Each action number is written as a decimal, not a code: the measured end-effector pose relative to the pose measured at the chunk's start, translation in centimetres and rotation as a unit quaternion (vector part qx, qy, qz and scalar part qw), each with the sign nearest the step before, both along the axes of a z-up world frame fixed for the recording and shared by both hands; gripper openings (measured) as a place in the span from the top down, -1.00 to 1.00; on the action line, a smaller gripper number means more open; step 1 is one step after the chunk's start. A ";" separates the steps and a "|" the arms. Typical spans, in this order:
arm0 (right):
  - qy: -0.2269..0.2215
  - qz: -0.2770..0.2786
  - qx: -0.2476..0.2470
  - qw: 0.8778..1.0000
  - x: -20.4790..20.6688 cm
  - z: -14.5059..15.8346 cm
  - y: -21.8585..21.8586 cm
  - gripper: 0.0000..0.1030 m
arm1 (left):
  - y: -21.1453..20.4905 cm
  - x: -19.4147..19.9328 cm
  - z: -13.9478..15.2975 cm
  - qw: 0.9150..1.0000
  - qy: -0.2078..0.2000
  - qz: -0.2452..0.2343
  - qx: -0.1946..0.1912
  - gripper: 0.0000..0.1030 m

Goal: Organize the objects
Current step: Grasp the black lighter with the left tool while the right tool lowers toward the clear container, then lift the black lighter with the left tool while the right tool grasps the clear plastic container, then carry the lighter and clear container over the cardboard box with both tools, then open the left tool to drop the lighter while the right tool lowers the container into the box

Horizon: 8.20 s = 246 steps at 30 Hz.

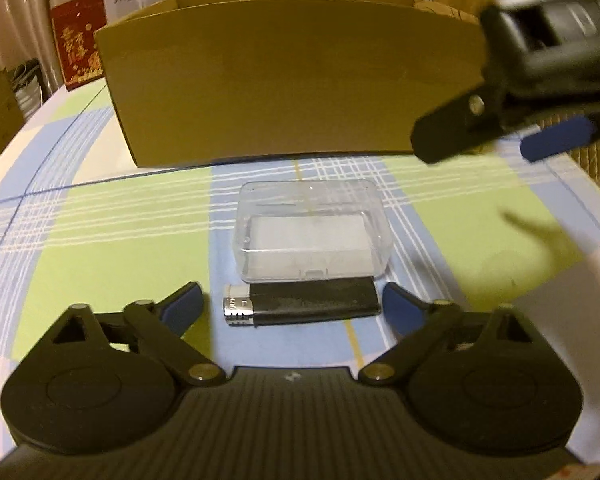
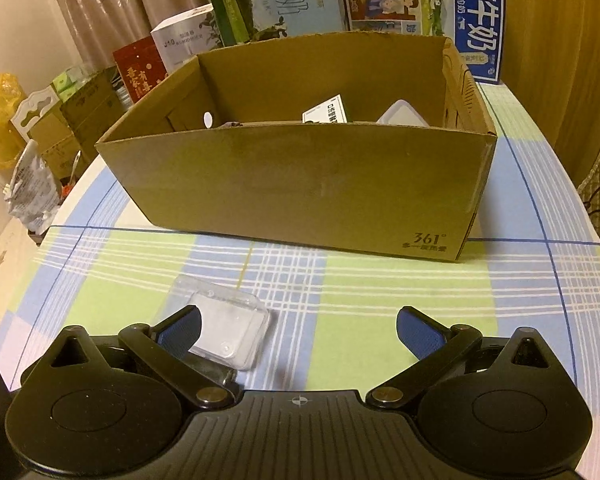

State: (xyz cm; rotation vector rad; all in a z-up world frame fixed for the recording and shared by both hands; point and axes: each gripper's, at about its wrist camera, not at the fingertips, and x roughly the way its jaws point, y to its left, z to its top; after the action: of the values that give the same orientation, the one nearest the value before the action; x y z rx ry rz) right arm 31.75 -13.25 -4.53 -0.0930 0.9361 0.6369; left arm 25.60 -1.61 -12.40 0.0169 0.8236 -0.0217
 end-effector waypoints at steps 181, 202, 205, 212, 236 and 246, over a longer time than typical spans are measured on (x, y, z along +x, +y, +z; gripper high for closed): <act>-0.143 -0.096 0.024 0.985 9.6 7.6 0.5 -0.71 | 6.4 16.0 14.8 0.996 -0.066 0.041 -0.034 -0.54; -0.134 -0.098 0.021 0.986 10.0 6.9 0.2 -0.71 | 5.5 17.0 14.6 0.996 -0.067 0.041 -0.040 -0.55; -0.135 -0.101 0.022 0.986 10.2 6.9 0.1 -0.71 | 5.6 17.1 14.5 0.996 -0.068 0.043 -0.043 -0.55; -0.133 -0.100 0.023 0.986 10.4 6.8 0.0 -0.71 | 6.1 17.4 14.3 0.994 -0.077 0.057 -0.053 -0.83; -0.120 -0.088 0.038 0.988 10.2 6.4 1.8 -0.71 | 7.0 16.7 14.1 0.996 -0.061 0.060 -0.038 -0.83; -0.117 -0.095 0.069 0.986 11.0 6.0 1.8 -0.86 | 7.7 16.5 14.1 0.995 -0.063 0.067 -0.040 -0.83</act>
State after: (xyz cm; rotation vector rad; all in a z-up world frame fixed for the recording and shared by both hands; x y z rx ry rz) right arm 42.73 -11.43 1.45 0.0438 0.6630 0.4989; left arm 42.09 6.06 1.71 -0.1108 0.6961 0.0723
